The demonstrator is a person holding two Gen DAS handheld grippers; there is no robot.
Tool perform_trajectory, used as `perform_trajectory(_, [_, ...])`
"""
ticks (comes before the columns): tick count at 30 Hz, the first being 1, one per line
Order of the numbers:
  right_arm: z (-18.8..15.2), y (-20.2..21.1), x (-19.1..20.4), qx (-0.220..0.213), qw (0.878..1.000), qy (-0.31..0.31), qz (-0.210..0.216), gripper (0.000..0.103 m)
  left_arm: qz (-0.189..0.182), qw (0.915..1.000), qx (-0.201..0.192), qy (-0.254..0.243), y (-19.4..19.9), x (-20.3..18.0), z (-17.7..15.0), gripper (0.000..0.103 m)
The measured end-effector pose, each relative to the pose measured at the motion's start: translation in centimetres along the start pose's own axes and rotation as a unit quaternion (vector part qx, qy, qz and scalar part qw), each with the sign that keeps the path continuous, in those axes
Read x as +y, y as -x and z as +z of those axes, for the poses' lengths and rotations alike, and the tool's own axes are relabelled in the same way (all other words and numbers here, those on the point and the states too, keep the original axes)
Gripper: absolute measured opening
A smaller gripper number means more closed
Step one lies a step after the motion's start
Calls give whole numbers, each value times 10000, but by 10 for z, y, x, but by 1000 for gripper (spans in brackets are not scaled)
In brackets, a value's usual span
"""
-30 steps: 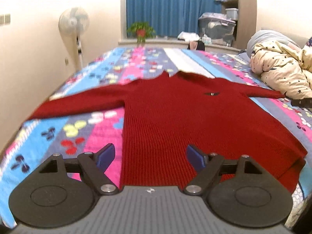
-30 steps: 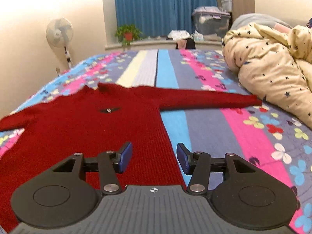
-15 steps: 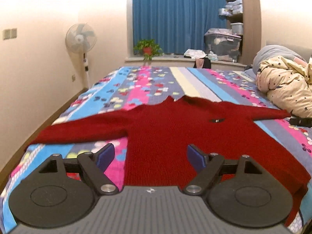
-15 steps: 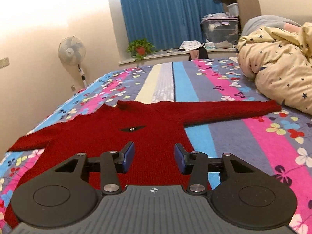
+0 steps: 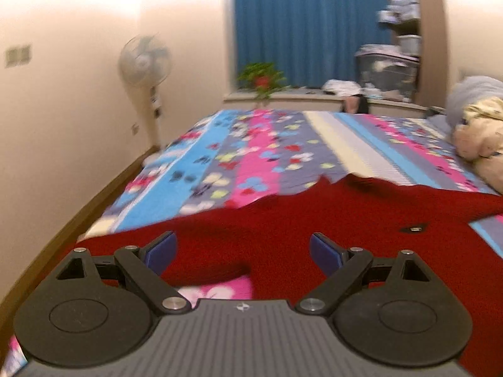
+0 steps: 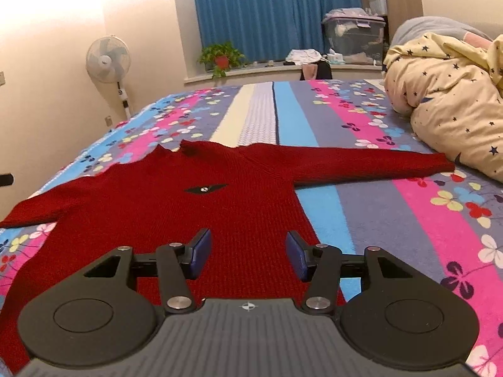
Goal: Fold small clothes
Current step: 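Move the left tool to the sweater hem edge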
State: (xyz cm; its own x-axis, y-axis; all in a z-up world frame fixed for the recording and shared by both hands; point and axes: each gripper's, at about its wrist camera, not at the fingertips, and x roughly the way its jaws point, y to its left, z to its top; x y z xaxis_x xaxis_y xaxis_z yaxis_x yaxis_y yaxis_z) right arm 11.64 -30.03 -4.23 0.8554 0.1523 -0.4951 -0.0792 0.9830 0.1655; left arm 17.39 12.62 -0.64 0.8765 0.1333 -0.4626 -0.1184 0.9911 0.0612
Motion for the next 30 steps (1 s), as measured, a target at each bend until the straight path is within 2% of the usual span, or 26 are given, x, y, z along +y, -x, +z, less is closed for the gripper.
perform_trajectory(2, [0,-5,-1,62,9999,-18,-97,54,74,9979,586,284,-25,12,-5,94])
perform_trajectory(3, [0,-8,0,87,9999,-12,-138,54,85,9958,746,527,-35,20,-5,94])
perform_trajectory(5, [2,-16,2,162,9996,25,-210,54,86,9934,807,804,-48,32,-2,94])
perform_trajectory(8, [2,-26,3,231,9992,49,-322,54,299,9922,854,857,-63,41,2,94])
perform_trajectory(11, [2,-34,4,295,9988,29,-383,54,241,9903,941,993,-75,46,5,94])
perform_trajectory(13, [0,-38,6,340,9986,70,-405,54,239,9912,976,863,-80,43,7,94])
perform_trajectory(19, [-3,-39,5,409,9981,139,-449,54,374,9951,776,491,-75,33,8,94])
perform_trajectory(30, [-7,-36,1,455,9973,152,-556,54,555,9918,851,777,-72,53,9,94])
